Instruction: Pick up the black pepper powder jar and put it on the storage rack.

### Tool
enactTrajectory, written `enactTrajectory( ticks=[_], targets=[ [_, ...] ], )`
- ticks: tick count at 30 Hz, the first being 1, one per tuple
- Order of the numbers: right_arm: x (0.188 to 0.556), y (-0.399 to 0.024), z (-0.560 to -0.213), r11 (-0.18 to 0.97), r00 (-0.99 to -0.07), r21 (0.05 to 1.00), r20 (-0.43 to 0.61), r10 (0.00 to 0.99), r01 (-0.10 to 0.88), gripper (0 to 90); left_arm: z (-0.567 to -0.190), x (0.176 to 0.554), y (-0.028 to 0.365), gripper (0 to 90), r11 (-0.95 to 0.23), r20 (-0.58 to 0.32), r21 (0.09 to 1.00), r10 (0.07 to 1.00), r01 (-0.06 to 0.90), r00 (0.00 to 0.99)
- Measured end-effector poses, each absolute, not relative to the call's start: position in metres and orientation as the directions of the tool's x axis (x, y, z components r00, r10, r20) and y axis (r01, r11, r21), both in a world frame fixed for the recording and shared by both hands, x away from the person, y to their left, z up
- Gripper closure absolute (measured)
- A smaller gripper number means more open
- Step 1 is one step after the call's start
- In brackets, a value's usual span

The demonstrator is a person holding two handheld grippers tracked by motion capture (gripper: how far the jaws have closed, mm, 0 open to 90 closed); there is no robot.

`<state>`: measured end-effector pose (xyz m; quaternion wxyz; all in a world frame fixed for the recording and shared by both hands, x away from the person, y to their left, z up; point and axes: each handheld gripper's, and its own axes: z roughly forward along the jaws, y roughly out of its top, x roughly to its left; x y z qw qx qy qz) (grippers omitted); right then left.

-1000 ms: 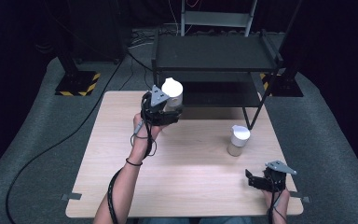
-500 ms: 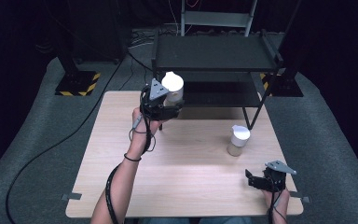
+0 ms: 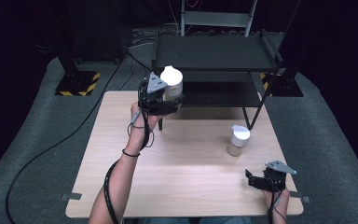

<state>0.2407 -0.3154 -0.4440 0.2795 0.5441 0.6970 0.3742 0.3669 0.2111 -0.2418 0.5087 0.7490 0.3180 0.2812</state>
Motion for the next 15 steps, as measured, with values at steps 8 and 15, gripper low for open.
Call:
enactTrajectory(
  ticks=[8,15],
  targets=[
    [0.241,-0.315,-0.444,0.128,-0.252,0.826,0.018,0.968,0.550,1.7,-0.235,0.372,0.216,30.9,-0.259,0.074,0.946,0.759,0.195,0.647],
    [0.241,-0.315,-0.444,0.129,-0.252,0.825,0.017,0.967,0.551,1.7,-0.225,0.375,0.218,30.9,-0.252,0.068,0.948,0.755,0.193,0.652]
  ],
)
